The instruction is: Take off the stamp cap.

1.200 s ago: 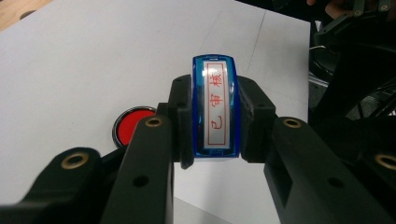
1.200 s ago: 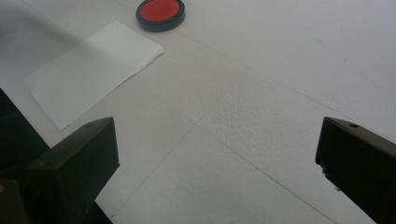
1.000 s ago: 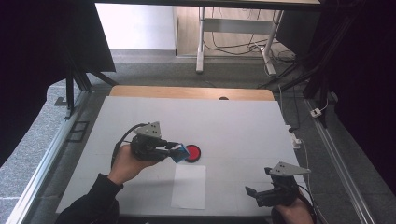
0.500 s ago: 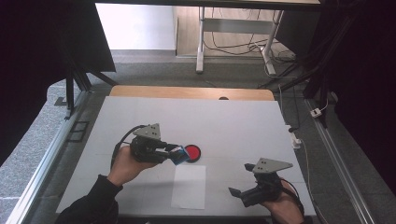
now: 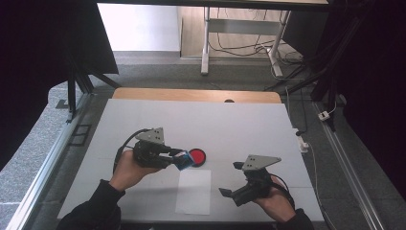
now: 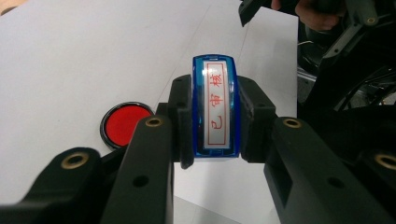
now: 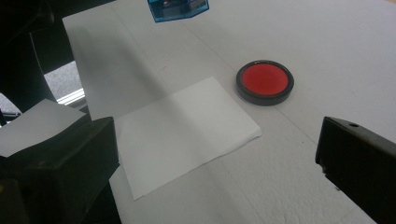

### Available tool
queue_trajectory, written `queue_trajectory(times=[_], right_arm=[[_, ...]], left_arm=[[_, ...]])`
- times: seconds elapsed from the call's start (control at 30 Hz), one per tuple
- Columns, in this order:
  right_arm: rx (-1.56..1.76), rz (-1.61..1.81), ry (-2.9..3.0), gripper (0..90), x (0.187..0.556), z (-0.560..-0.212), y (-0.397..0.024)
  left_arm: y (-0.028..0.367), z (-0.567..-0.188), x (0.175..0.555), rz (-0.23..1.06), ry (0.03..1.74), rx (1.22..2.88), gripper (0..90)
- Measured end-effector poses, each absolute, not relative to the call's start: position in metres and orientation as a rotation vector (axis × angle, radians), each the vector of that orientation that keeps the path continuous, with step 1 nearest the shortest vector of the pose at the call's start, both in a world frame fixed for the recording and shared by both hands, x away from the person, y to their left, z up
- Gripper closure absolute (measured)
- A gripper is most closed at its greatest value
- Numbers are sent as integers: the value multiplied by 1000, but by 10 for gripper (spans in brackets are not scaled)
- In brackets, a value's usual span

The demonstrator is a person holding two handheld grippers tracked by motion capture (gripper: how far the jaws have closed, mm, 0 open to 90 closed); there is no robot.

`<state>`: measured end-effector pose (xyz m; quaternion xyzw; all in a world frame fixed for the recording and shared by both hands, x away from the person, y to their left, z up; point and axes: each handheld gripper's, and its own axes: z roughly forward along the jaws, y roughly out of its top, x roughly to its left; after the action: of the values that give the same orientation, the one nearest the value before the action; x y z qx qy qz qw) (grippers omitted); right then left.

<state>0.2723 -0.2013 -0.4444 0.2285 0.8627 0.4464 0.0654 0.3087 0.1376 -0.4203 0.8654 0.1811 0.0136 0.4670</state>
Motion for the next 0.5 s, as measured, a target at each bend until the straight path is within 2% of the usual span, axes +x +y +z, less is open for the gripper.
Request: queue_trajectory(times=[0.5], right_arm=[[587,1374,2683,0,291,-446,-161]], left_arm=[[138,-419,308,22,415,2115,705]])
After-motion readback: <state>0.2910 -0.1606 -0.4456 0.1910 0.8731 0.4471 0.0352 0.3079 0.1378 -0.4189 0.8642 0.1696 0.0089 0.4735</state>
